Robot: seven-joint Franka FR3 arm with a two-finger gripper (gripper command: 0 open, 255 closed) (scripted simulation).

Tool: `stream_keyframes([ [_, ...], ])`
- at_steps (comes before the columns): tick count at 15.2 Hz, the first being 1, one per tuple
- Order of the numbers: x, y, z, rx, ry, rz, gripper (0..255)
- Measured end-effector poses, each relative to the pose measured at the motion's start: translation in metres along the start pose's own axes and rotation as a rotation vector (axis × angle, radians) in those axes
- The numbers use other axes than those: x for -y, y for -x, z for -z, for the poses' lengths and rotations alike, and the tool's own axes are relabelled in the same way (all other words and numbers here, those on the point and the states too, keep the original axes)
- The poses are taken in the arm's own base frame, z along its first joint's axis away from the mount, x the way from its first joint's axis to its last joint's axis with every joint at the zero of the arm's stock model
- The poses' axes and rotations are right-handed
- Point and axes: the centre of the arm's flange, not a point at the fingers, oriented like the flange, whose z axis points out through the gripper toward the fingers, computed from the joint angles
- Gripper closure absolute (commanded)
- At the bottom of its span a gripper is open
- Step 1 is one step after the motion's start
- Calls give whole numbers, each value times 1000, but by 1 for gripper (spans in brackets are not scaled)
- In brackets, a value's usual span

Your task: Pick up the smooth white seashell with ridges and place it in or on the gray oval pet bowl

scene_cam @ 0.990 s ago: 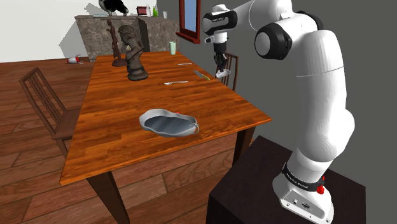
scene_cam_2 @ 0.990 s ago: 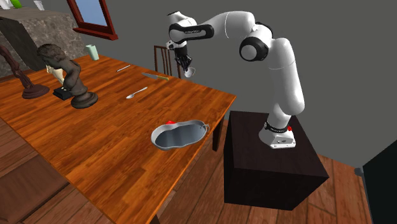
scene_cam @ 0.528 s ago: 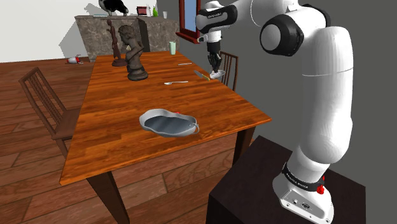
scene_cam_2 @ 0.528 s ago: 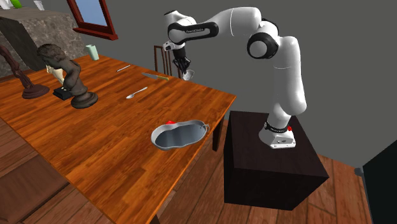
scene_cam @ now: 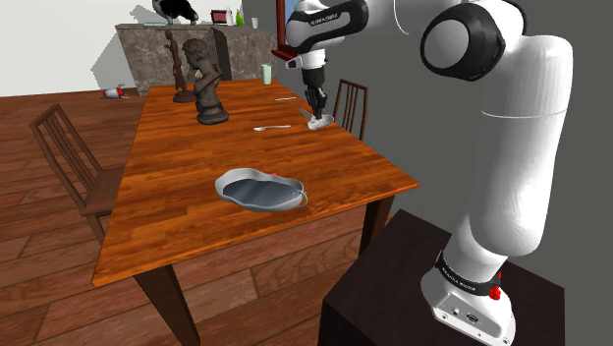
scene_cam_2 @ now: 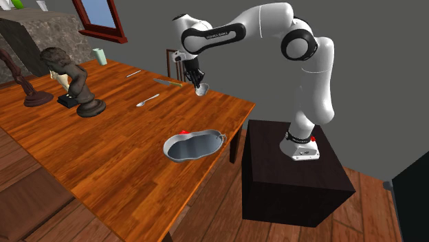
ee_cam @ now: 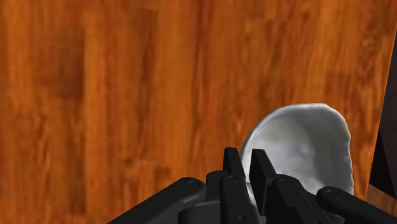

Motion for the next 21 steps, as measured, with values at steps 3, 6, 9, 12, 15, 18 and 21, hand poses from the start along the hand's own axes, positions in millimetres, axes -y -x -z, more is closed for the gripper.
stream_keyframes([
  [3,15,-35,6,0,0,0,255],
  [6,37,-69,8,0,0,0,255],
  [9,56,-103,12,0,0,0,255],
  [12,72,-136,16,0,0,0,255],
  [15,92,-172,19,0,0,0,255],
  [18,110,-208,21,0,0,0,255],
  [21,125,-247,25,0,0,0,255],
])
